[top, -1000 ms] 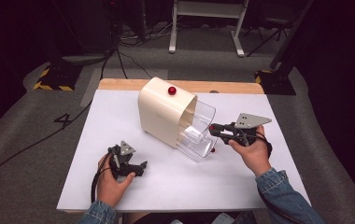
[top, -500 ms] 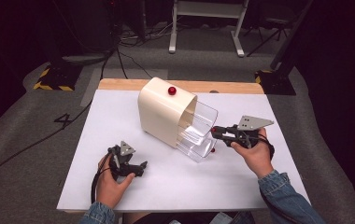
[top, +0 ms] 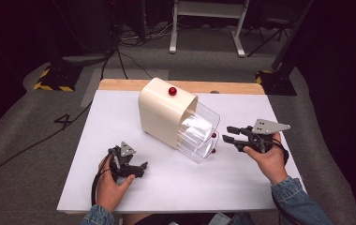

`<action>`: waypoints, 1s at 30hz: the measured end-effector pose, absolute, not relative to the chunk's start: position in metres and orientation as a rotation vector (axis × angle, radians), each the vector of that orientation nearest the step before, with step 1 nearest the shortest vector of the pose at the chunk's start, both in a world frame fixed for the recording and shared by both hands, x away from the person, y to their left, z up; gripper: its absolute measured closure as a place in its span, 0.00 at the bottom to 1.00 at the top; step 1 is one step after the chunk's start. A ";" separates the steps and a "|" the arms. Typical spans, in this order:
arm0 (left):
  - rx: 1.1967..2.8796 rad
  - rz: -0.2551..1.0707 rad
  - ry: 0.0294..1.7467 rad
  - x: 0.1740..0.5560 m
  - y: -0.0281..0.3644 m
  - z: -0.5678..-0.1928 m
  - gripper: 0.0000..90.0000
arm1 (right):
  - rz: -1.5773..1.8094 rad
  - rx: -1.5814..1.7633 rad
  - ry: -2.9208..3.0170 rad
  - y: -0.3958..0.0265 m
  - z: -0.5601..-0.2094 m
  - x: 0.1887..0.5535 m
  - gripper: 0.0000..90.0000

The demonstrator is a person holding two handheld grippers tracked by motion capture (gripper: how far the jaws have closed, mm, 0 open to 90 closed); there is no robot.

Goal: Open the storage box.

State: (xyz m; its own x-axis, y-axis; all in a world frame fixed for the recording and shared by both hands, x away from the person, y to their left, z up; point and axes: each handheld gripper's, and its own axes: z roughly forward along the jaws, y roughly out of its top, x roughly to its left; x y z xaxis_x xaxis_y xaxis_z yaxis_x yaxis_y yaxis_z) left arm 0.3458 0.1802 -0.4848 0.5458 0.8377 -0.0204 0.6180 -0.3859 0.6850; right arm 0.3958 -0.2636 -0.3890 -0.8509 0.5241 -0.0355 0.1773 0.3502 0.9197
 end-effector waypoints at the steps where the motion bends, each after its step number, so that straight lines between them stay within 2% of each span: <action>1: 2.134 0.438 1.168 0.346 0.180 -0.485 0.13 | 1.500 0.628 2.289 -0.268 -0.388 0.394 0.64; 9: 2.133 0.434 1.169 0.346 0.181 -0.485 0.14 | 1.477 0.696 2.258 -0.304 -0.378 0.383 0.54; 21: 2.050 0.355 1.192 0.348 0.190 -0.484 0.17 | 1.390 0.763 2.280 -0.344 -0.380 0.364 0.46; 30: 2.138 0.435 1.168 0.346 0.180 -0.484 0.13 | 1.283 0.815 2.329 -0.363 -0.398 0.353 0.43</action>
